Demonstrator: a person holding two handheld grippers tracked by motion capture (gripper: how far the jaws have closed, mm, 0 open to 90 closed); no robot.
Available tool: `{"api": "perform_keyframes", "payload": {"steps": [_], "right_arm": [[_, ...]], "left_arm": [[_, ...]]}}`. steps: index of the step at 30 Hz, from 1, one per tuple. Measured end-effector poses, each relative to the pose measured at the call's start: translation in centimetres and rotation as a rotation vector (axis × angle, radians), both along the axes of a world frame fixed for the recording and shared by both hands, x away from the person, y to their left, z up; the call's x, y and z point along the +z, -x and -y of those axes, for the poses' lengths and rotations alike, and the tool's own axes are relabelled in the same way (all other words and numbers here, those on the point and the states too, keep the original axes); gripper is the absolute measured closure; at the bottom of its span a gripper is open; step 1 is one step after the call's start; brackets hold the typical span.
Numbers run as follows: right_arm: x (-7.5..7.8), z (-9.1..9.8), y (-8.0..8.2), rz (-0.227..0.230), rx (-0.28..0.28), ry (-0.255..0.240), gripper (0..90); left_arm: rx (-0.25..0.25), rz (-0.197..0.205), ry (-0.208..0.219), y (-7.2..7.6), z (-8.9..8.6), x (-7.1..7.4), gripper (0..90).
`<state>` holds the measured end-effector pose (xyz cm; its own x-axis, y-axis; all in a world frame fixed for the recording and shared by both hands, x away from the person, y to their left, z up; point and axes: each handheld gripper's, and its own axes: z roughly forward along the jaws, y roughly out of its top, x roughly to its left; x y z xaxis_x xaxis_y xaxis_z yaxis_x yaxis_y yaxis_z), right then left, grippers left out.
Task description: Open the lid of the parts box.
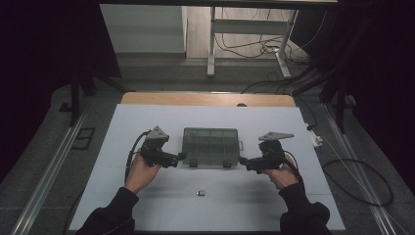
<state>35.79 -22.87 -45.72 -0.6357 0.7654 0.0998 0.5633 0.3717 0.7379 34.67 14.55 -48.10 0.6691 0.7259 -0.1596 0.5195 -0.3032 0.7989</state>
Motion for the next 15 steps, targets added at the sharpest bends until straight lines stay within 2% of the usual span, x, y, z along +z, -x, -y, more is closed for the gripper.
{"api": "perform_keyframes", "payload": {"steps": [7, 10, 15], "right_arm": [[-0.2, -0.7, -0.7, -0.014, -0.008, 0.0, 0.0], [-0.4, -0.9, -0.9, -0.024, -0.023, 0.006, 0.0], [-0.6, -1.1, -1.0, -0.031, -0.015, 0.021, 0.0]], "left_arm": [[-0.003, -0.006, -0.007, -0.7, 0.3, -0.2, 1.9], [-0.003, -0.003, -0.011, -0.9, 0.4, -0.6, 2.1], [-0.015, -0.002, -0.019, -1.1, 0.4, -1.3, 1.9]]}}
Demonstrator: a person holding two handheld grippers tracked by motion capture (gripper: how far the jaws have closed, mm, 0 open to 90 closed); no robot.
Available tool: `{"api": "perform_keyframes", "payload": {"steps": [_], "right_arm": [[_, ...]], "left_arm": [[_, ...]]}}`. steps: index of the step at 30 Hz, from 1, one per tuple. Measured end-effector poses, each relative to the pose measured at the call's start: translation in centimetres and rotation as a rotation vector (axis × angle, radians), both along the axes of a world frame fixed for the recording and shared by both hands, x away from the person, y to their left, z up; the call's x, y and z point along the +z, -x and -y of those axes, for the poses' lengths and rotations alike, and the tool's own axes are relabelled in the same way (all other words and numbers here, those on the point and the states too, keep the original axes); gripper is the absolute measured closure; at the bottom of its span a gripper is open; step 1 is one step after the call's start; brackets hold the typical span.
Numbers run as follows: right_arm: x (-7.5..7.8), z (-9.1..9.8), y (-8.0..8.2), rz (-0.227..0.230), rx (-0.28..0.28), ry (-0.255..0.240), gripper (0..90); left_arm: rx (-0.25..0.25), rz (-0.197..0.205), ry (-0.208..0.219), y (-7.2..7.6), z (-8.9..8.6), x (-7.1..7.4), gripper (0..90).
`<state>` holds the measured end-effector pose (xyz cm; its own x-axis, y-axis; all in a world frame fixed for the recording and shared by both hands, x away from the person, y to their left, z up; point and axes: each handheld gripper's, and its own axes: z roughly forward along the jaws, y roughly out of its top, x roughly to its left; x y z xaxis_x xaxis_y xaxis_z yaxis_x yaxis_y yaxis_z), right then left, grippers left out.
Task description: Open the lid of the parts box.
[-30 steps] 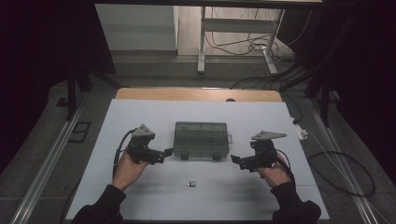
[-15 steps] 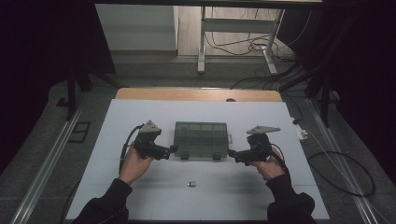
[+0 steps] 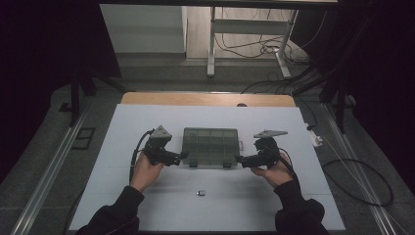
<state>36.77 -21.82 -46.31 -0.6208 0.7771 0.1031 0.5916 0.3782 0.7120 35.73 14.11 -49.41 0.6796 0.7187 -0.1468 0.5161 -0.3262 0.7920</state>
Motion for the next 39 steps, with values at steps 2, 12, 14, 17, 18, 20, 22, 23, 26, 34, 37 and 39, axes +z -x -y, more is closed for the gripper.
{"api": "perform_keyframes", "payload": {"steps": [2, 12, 14, 17, 18, 20, 22, 23, 26, 34, 37, 39], "right_arm": [[0.0, 0.0, 0.0, -0.003, 0.007, 0.004, 0.0], [-0.7, -0.2, 0.4, 0.002, 0.052, 0.058, 12.6], [-0.8, -0.2, 0.5, -0.003, 0.054, 0.053, 15.4], [-1.2, -0.1, 0.6, -0.015, 0.068, 0.063, 23.6], [-1.3, -0.1, 0.7, -0.02, 0.071, 0.064, 26.2], [-1.6, 0.1, 0.7, -0.032, 0.081, 0.078, 33.4], [-1.8, 0.1, 0.8, -0.037, 0.088, 0.089, 38.6], [-1.9, 0.2, 0.8, -0.042, 0.093, 0.092, 41.8], [-2.2, 0.2, 0.8, -0.06, 0.113, 0.108, 52.9], [-3.0, -0.2, 0.8, -0.103, 0.16, 0.151, 82.5], [-3.2, -0.3, 0.7, -0.117, 0.162, 0.156, 89.2], [-3.5, -0.3, 0.5, -0.126, 0.157, 0.16, 89.7]], "left_arm": [[-0.004, 0.0, 0.001, 0.0, 0.0, -0.1, 1.8], [-0.009, -0.012, -0.021, 0.1, 0.4, -1.2, 0.0], [-0.007, -0.014, -0.016, 0.1, 0.5, -1.3, 0.0], [-0.002, -0.02, -0.009, 0.3, 0.5, -1.4, 0.0], [0.002, -0.024, -0.004, 0.4, 0.5, -1.4, 0.0], [0.002, -0.022, 0.005, 0.6, 0.5, -1.3, 0.0], [0.001, -0.014, -0.006, 0.7, 0.5, -1.3, 0.0], [0.002, -0.008, -0.009, 0.8, 0.5, -1.3, 0.0], [0.001, 0.004, -0.013, 1.0, 0.5, -1.3, 0.0], [-0.009, 0.026, -0.018, 1.3, 0.6, -1.3, 0.0], [-0.012, 0.029, -0.024, 1.3, 0.7, -1.3, 0.0], [-0.012, 0.029, -0.028, 1.4, 0.8, -1.4, 0.0]]}}
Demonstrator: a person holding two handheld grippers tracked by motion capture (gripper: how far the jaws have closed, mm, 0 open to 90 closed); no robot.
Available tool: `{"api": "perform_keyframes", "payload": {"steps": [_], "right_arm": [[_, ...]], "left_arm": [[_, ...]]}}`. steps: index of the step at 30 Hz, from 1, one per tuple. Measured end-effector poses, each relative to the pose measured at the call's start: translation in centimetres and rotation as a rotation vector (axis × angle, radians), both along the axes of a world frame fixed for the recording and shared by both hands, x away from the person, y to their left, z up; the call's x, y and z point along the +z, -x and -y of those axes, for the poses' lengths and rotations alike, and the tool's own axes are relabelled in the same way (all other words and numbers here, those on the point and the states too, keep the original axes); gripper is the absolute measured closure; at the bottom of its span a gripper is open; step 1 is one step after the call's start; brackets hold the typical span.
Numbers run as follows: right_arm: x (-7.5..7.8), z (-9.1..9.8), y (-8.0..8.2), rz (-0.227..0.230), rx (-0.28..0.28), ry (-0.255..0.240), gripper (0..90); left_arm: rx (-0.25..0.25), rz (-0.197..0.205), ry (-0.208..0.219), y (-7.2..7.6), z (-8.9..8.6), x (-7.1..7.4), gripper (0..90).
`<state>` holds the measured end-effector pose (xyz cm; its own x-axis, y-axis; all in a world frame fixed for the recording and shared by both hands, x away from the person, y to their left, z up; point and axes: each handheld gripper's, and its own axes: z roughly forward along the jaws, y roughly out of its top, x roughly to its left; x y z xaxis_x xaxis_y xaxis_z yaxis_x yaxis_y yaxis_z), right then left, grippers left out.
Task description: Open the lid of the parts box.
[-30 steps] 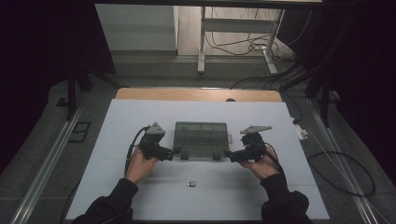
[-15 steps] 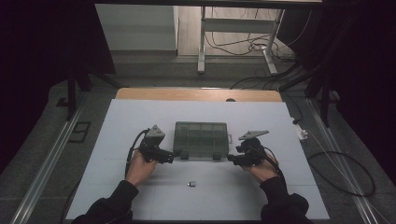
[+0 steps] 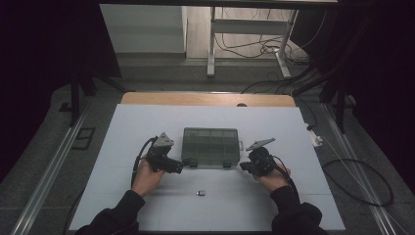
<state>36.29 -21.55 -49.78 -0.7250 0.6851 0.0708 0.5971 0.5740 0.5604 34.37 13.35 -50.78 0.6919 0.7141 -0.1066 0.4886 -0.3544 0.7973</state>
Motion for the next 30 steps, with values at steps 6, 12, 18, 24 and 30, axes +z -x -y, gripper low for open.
{"api": "perform_keyframes", "payload": {"steps": [6, 12, 18, 24, 30], "right_arm": [[-0.67, -0.24, -0.34, 0.003, -0.003, 0.017, 89.8], [-1.0, -0.58, -0.47, 0.02, 0.002, 0.029, 89.8], [-0.75, -0.37, -0.46, 0.024, -0.004, 0.002, 89.8], [-0.37, -0.19, -0.31, 0.031, -0.011, -0.019, 89.8], [-0.1, -0.13, -0.11, 0.034, -0.008, -0.038, 89.8]], "left_arm": [[0.004, 0.004, -0.013, -0.08, -0.09, -0.13, 0.0], [0.008, 0.002, -0.014, -0.16, -0.19, -0.2, 0.0], [0.005, -0.001, -0.034, -0.2, -0.07, -0.3, 0.0], [0.016, -0.011, -0.036, -0.29, -0.16, -0.24, 0.0], [0.023, -0.024, -0.031, -0.37, -0.17, -0.28, 0.0]]}}
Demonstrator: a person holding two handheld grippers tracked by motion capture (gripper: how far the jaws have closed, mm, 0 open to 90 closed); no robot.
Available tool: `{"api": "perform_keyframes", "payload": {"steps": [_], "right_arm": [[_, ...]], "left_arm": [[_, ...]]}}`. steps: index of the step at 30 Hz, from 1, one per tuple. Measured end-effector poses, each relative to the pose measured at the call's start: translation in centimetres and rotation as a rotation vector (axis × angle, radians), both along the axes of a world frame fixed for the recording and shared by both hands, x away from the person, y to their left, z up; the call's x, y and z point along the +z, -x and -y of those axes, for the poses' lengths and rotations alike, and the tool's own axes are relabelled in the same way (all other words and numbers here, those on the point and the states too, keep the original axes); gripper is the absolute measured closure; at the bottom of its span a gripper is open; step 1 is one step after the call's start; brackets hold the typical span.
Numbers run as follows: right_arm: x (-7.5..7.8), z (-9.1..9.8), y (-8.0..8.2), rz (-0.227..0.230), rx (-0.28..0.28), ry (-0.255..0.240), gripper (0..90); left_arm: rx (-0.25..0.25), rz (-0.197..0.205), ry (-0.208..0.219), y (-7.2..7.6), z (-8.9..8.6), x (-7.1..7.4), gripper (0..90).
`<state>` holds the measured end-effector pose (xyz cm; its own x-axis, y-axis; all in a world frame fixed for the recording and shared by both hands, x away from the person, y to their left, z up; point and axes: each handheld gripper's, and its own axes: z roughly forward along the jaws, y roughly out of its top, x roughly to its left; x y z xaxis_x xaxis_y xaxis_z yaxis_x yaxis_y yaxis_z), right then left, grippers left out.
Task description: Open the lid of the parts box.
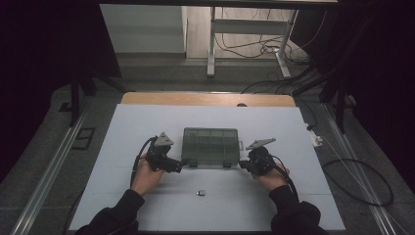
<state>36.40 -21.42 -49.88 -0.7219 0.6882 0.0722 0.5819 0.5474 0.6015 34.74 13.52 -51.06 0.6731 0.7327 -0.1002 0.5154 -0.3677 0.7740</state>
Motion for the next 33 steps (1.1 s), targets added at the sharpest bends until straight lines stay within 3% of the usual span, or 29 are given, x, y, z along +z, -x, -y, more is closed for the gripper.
{"api": "perform_keyframes", "payload": {"steps": [6, 9, 15, 20, 33], "right_arm": [[0.4, 0.3, 0.1, 0.006, -0.018, 0.001, 89.8], [0.6, 0.6, 0.2, 0.007, -0.028, -0.023, 89.8], [0.5, 0.4, 0.2, -0.002, -0.019, -0.032, 89.8], [0.5, 0.2, 0.3, 0.01, -0.015, -0.036, 89.8], [2.3, 0.4, 0.7, 0.108, -0.04, -0.086, 89.8]], "left_arm": [[0.001, -0.006, -0.004, 0.0, -0.1, 0.1, 0.0], [0.002, -0.008, -0.004, 0.0, -0.1, 0.1, 0.0], [0.002, -0.009, -0.009, 0.0, -0.1, 0.1, 0.0], [0.008, -0.017, 0.018, 0.0, -0.2, 0.2, 0.0], [0.033, -0.034, 0.053, -0.2, -0.7, 0.6, 0.2]]}}
